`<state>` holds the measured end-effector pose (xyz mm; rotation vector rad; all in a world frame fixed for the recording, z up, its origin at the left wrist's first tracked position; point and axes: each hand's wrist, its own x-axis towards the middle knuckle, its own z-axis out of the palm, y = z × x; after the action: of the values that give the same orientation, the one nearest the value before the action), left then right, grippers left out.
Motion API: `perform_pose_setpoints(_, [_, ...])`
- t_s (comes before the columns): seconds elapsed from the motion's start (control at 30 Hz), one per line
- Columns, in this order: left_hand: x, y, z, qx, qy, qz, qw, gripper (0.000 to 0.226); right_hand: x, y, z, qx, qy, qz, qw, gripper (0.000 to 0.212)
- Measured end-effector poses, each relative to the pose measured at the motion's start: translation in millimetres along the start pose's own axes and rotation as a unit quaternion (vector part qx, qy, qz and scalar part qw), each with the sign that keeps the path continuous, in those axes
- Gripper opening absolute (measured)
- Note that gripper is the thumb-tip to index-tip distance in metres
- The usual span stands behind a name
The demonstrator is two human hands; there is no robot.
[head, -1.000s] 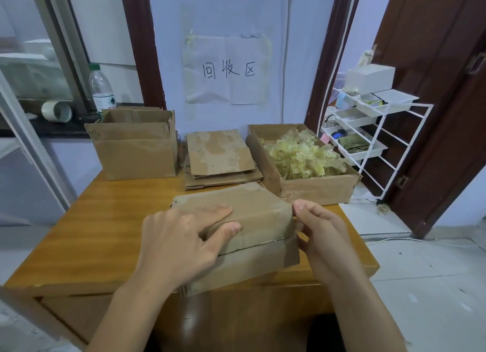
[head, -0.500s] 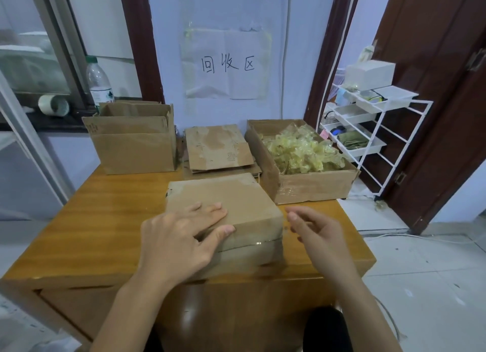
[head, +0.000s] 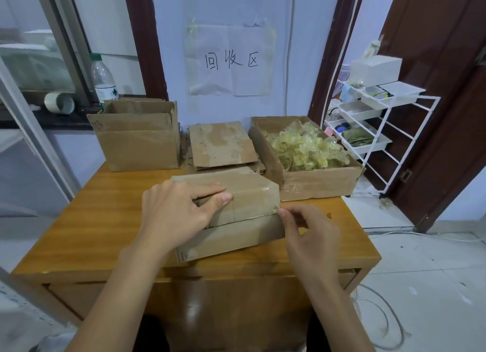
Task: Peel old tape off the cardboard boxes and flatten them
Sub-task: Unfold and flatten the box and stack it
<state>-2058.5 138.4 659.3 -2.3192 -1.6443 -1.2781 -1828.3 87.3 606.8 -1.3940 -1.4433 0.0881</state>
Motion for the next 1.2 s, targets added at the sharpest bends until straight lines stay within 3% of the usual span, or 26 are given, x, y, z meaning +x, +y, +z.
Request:
perform_pose_setpoints(0.23, [2, 4, 0, 0.033, -0.015, -0.016, 0.999, 0.047, -3, -14, 13, 0.044, -0.040, -0.004, 0.998, 0.013])
perform_pose_setpoints(0.33, [3, 4, 1, 0.045, -0.041, -0.027, 0.998, 0.052, -3, -17, 16, 0.084, -0.028, 0.039, 0.995, 0.013])
perform_pose_setpoints(0.43, [5, 1, 1, 0.046, -0.051, -0.032, 0.997, 0.051, -1, -12, 13, 0.126, -0.016, 0.076, 0.989, 0.018])
perform_pose_setpoints(0.53, [9, 0, 1, 0.043, -0.055, -0.033, 0.997, 0.047, 0, -10, 8, 0.134, -0.028, 0.052, 0.989, 0.027])
perform_pose_setpoints(0.6, [11, 1, 1, 0.037, -0.062, -0.038, 0.997, 0.048, 1, -8, 8, 0.126, -0.040, 0.040, 0.990, 0.024])
perform_pose_setpoints(0.77, [16, 1, 0, 0.028, -0.082, -0.039, 0.995, 0.060, 7, -2, 12, 0.086, 0.017, 0.013, 0.996, 0.009])
perform_pose_setpoints(0.9, [19, 0, -2, 0.022, -0.087, -0.045, 0.995, 0.059, 14, -9, 16, 0.099, 0.021, 0.065, 0.993, 0.011])
perform_pose_setpoints(0.97, [22, 2, -3, 0.025, -0.092, -0.050, 0.994, 0.050, 16, -12, 19, 0.098, 0.021, 0.100, 0.990, 0.024])
perform_pose_setpoints(1.2, [27, 2, -3, 0.036, -0.101, -0.062, 0.992, 0.038, 10, -14, 26, 0.030, 0.037, -0.021, 0.999, 0.023])
